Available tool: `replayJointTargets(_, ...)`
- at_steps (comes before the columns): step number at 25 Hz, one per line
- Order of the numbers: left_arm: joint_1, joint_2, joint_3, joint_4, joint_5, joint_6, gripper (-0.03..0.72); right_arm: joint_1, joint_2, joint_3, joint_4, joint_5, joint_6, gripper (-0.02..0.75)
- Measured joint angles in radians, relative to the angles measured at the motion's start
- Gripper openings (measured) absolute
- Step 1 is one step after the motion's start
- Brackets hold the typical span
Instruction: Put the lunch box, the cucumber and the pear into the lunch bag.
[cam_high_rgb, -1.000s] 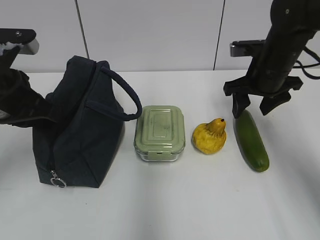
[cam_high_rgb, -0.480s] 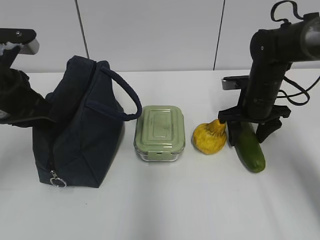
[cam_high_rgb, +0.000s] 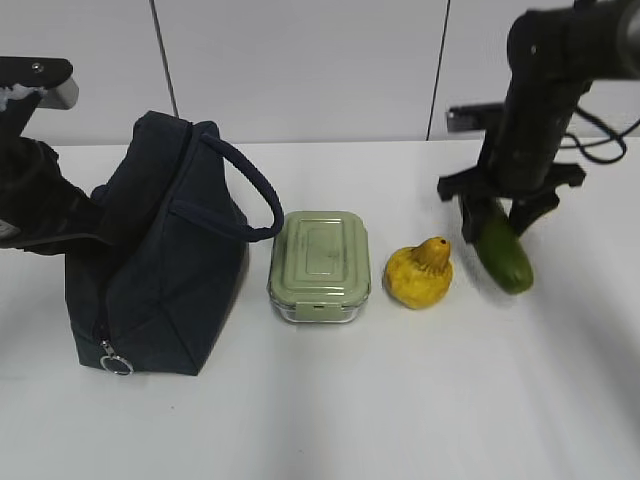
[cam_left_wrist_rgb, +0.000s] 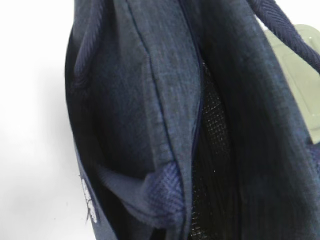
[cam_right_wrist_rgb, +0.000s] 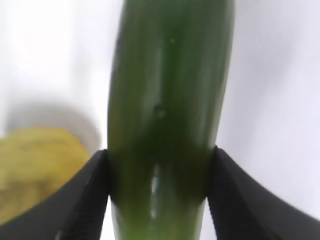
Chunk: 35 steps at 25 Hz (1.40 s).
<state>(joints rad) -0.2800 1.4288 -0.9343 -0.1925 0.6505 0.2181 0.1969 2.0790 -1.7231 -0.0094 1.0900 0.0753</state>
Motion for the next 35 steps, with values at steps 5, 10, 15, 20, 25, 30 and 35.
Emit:
replayJointTargets(5,0.0,0.001,0.0,0.0,-0.004,0.0,-0.016,0.04,-0.121,-0.179,0.282,0.009,-0.128,0.424)
replayJointTargets(10,0.0,0.002,0.0,-0.002,-0.009,0.0,-0.016,0.184,-0.127,-0.256,0.733,-0.09,-0.407,0.424)
replayJointTargets(15,0.0,0.002,0.0,-0.003,-0.011,0.0,-0.016,0.34,-0.058,-0.256,0.961,-0.29,-0.643,0.424)
replayJointTargets(20,0.0,0.002,0.0,-0.003,-0.011,0.0,-0.016,0.382,0.045,-0.256,1.137,-0.421,-0.82,0.424)
replayJointTargets(25,0.0,0.002,0.0,-0.003,-0.011,0.0,-0.016,0.382,0.133,-0.256,1.128,-0.42,-0.866,0.424)
replayJointTargets(30,0.0,0.002,0.0,-0.003,-0.01,0.0,-0.016,0.382,0.151,-0.253,0.883,-0.342,-0.796,0.423)
replayJointTargets(35,0.0,0.002,0.0,-0.002,-0.01,0.0,-0.016,0.382,0.151,-0.253,0.772,-0.296,-0.727,0.425)
